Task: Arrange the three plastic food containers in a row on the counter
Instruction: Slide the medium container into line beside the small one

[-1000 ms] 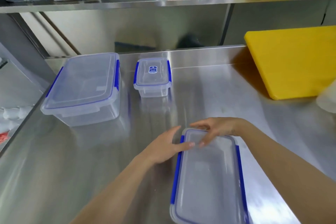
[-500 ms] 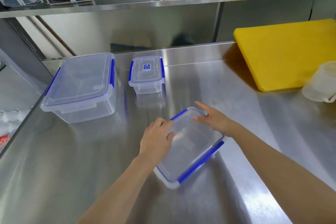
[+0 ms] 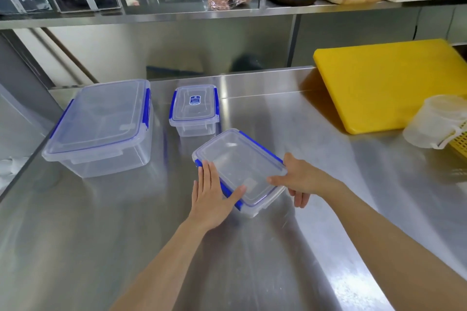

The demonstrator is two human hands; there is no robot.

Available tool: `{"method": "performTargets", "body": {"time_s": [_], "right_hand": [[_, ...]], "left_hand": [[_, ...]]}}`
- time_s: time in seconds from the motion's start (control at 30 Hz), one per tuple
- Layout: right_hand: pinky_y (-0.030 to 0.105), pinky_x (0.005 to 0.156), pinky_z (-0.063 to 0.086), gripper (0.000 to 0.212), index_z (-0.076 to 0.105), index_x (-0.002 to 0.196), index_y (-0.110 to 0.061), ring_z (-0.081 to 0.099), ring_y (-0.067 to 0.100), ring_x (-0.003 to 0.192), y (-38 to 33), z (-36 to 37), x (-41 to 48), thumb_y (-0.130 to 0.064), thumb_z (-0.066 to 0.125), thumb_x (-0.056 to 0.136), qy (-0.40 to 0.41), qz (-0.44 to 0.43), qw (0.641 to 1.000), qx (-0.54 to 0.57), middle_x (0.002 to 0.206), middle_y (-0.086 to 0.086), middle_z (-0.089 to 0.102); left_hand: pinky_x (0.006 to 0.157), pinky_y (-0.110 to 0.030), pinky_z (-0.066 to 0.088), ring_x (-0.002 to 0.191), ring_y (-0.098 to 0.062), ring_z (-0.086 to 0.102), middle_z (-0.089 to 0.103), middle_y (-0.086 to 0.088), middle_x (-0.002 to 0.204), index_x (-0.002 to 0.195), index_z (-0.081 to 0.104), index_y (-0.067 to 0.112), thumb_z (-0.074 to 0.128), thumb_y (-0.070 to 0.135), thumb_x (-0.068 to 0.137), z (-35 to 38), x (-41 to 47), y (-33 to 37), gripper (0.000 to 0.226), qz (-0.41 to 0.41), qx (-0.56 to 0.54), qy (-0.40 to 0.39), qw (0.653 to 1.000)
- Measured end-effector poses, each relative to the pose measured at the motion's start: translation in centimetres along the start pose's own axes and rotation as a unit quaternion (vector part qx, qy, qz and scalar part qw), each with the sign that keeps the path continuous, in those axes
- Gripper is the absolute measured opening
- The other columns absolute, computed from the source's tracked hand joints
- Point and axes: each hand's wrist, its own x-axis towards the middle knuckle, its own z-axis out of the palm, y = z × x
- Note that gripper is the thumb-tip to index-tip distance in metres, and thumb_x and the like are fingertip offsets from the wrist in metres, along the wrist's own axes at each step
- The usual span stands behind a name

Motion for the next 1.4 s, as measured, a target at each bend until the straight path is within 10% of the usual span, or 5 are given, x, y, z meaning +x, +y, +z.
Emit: {"method": "performTargets", "body": {"time_s": [0.27, 0.4, 0.47, 0.63, 1.4], "right_hand": [[0.034, 0.064, 0.057, 0.034, 0.063, 0.095, -0.01, 0.063, 0.023, 0.066, 1.1, -4.0, 0.3, -0.034, 0.076, 0.074, -0.102, -0.043, 0.993, 0.039, 0.085, 0.011, 0.066], [0.025, 0.091, 0.043, 0.086, 0.021, 0.125, -0.048, 0.04, 0.006, 0.113, 2.9, -1.8, -0.6, -0.023, 0.081, 0.069, -0.099, -0.076, 0.986, 0.108, 0.125, -0.022, 0.036], [0.016, 0.095, 0.035, 0.11, -0.003, 0.125, -0.055, 0.027, 0.0, 0.121, 3.8, -0.7, -1.2, -0.014, 0.082, 0.068, -0.169, -0.099, 0.975, 0.105, 0.12, -0.04, 0.022], [0.033, 0.112, 0.034, 0.141, -0.019, 0.139, -0.048, 0.022, 0.006, 0.139, 5.3, 2.2, 1.0, -0.03, 0.09, 0.051, -0.092, -0.165, 0.976, 0.105, 0.152, -0.022, 0.005], [0.015, 0.081, 0.05, 0.09, 0.025, 0.109, -0.068, 0.05, 0.005, 0.116, 2.6, -8.5, 16.3, -0.007, 0.079, 0.07, -0.009, -0.195, 0.962, 0.193, 0.117, -0.032, 0.047]], "left_hand": [[0.12, -0.03, 0.006, 0.142, 0.002, -0.004, -0.009, 0.024, 0.151, 0.149, 0.0, 0.029, 0.063, 0.029, 0.087, -4.1, 3.5, -1.1, 0.088, 0.083, -0.132, -0.134, 0.979], [0.118, -0.032, 0.016, 0.144, -0.011, 0.019, 0.018, 0.01, 0.157, 0.148, 0.021, 0.021, 0.064, 0.05, 0.078, -2.6, 1.5, 0.4, 0.087, 0.081, -0.061, -0.027, 0.994], [0.121, -0.038, 0.009, 0.147, -0.008, 0.0, -0.007, 0.015, 0.158, 0.15, 0.001, 0.026, 0.067, 0.069, 0.056, -1.5, 0.0, 0.4, 0.123, 0.085, -0.08, -0.104, 0.988], [0.117, -0.025, 0.006, 0.137, 0.006, -0.019, -0.032, 0.025, 0.142, 0.139, -0.031, 0.029, 0.082, 0.038, 0.064, -0.6, -0.6, 0.7, 0.137, 0.068, -0.07, -0.126, 0.987], [0.118, -0.031, 0.006, 0.146, -0.019, 0.009, 0.007, -0.003, 0.16, 0.15, 0.006, 0.015, 0.061, 0.057, 0.078, -0.8, 17.1, 6.1, 0.099, 0.064, 0.123, 0.022, 0.99]]}}
